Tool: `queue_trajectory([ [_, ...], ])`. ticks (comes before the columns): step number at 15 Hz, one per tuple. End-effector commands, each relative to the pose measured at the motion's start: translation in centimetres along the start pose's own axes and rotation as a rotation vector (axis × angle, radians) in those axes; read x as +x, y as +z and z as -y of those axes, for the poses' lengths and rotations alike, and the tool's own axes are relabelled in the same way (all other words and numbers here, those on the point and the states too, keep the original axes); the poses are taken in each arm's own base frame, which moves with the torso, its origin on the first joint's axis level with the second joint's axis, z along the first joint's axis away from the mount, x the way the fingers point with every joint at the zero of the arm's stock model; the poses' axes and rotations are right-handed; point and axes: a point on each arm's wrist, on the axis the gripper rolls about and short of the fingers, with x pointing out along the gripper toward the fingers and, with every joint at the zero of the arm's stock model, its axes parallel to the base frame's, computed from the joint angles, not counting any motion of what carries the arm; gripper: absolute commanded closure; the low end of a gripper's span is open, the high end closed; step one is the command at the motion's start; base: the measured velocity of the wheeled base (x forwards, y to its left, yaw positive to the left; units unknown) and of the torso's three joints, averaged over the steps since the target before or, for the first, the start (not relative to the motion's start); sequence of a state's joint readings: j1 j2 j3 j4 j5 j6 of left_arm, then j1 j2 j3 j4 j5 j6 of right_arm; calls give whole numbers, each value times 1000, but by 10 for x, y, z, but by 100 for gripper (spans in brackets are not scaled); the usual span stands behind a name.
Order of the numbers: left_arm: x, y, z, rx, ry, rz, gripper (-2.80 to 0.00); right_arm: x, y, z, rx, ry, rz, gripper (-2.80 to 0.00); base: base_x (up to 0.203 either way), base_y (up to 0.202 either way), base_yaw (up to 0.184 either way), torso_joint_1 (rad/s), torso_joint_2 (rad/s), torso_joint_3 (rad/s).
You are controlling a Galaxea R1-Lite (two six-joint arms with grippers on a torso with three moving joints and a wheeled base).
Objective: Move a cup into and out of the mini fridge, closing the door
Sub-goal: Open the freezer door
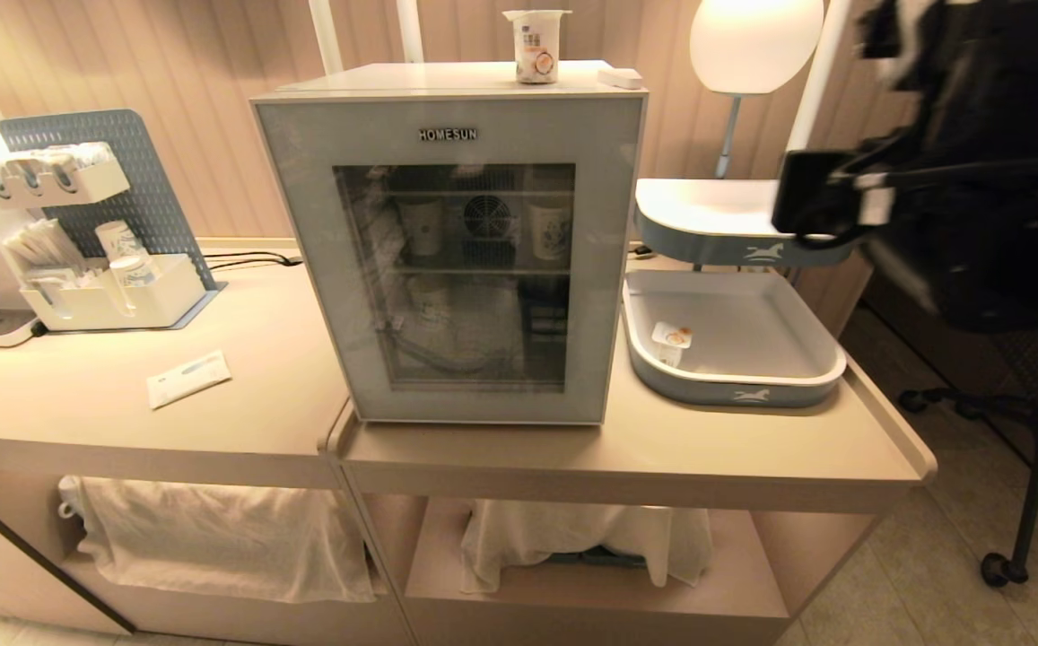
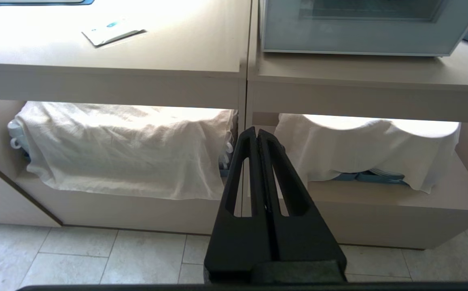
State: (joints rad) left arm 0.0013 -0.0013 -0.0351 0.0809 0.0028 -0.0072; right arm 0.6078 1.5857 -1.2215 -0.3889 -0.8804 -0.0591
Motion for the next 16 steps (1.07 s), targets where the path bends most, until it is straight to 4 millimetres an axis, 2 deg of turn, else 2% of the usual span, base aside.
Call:
queue_trajectory([
  [1, 0, 0, 0, 0, 1, -2, 0, -39, 33, 86, 118, -144, 105, 0, 0, 0, 0, 0, 0, 0],
  [2, 0, 0, 0, 0, 1, -2, 0, -56, 31, 120, 136, -236, 128, 0, 0, 0, 0, 0, 0, 0],
  [4, 0, 0, 0, 0, 1, -2, 0, -99, 19, 174, 170, -389, 181, 0, 0, 0, 0, 0, 0, 0],
  [5, 0, 0, 0, 0, 1, -2, 0, -123, 6, 193, 178, -455, 202, 0, 0, 0, 0, 0, 0, 0],
  [7, 0, 0, 0, 0, 1, -2, 0, -164, -29, 216, 180, -537, 224, 0, 0, 0, 0, 0, 0, 0],
  [10, 0, 0, 0, 0, 1, -2, 0, -203, -82, 229, 164, -607, 221, 0, 0, 0, 0, 0, 0, 0],
  [12, 0, 0, 0, 0, 1, -2, 0, -223, -107, 234, 167, -607, 246, 0, 0, 0, 0, 0, 0, 0],
  [14, 0, 0, 0, 0, 1, -2, 0, -233, -135, 232, 157, -414, 292, 0, 0, 0, 0, 0, 0, 0],
  [16, 0, 0, 0, 0, 1, -2, 0, -242, -162, 226, 138, -90, 357, 0, 0, 0, 0, 0, 0, 0],
])
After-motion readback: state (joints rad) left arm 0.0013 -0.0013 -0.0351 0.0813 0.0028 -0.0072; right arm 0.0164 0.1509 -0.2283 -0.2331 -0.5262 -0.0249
